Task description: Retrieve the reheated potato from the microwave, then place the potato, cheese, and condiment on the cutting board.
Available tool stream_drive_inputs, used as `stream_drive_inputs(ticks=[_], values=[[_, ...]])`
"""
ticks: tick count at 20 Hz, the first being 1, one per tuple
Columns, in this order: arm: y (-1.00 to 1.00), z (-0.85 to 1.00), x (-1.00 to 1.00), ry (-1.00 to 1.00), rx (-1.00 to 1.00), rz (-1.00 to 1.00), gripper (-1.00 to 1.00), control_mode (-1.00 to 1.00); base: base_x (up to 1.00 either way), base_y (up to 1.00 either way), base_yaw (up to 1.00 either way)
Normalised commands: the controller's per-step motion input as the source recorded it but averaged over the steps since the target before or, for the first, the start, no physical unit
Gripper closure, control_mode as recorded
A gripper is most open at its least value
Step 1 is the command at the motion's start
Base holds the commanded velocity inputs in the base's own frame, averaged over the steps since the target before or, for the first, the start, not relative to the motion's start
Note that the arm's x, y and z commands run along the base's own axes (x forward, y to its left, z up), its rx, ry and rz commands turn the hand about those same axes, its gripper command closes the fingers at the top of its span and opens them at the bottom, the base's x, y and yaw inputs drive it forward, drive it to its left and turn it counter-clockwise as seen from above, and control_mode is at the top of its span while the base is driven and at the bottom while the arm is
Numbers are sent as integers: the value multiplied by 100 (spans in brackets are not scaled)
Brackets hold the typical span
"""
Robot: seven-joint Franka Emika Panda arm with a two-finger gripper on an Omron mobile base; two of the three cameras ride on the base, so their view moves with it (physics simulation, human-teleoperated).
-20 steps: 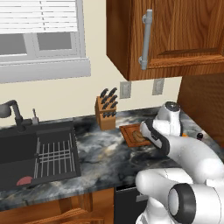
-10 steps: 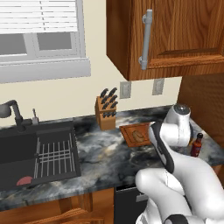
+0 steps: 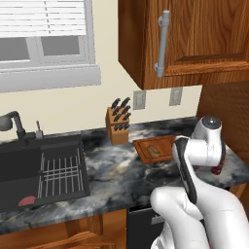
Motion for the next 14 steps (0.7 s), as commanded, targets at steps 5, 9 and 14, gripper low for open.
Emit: stream_drive_inputs(ticks=[5, 9, 14], values=[[-32, 26, -25, 5, 0, -1, -100, -100, 0, 0, 0], [-34, 22, -25, 2, 0, 0, -100, -100, 0, 0, 0], [-35, 23, -22, 5, 0, 0, -100, -100, 0, 0, 0]])
